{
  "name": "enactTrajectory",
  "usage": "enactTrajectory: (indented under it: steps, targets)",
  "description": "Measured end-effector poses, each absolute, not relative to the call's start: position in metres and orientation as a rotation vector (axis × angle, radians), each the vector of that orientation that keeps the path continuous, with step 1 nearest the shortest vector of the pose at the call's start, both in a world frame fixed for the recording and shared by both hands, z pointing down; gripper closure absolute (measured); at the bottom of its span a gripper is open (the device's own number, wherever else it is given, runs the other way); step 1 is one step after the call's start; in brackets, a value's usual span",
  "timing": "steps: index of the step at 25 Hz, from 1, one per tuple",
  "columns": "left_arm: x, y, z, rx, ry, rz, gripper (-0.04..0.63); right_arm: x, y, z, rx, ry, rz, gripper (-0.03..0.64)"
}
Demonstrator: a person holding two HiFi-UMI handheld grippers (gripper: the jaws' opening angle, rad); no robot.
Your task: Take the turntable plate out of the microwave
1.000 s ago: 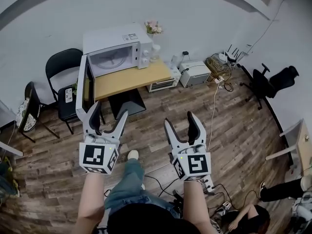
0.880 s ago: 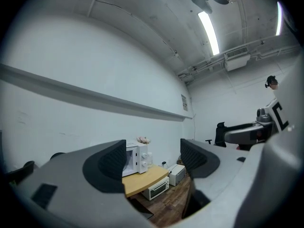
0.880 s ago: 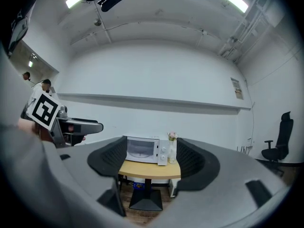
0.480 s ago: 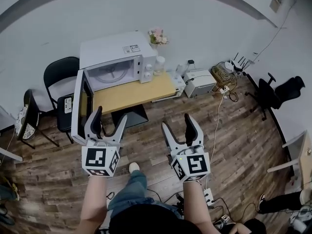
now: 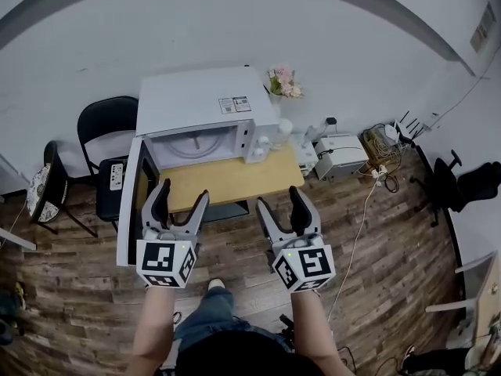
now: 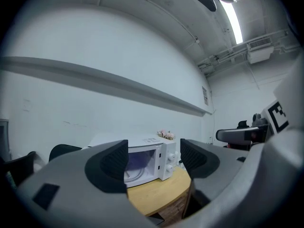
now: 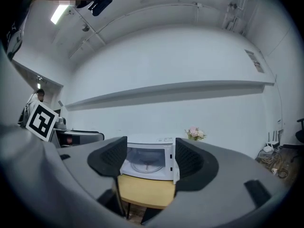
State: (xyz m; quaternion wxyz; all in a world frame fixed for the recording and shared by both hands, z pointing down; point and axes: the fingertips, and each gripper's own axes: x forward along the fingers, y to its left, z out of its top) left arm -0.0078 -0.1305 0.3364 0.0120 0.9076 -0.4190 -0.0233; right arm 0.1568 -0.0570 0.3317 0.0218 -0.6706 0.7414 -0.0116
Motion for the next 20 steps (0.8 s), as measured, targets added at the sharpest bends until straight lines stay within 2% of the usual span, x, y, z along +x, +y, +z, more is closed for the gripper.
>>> enactTrajectory:
  steps: [10,20]
  targets:
    - [-0.024,-0.200,0.357,2.718,-1.416,-0.048,0.249,0.143,-0.149,0.362,-1.981,2.435,-0.129,0.287]
    - [-0.017,-0.232,0.403,2.598,-1.435,0.054,0.256,0.136,-0.198,0.413,-1.857,2.488,-0.428,0.287]
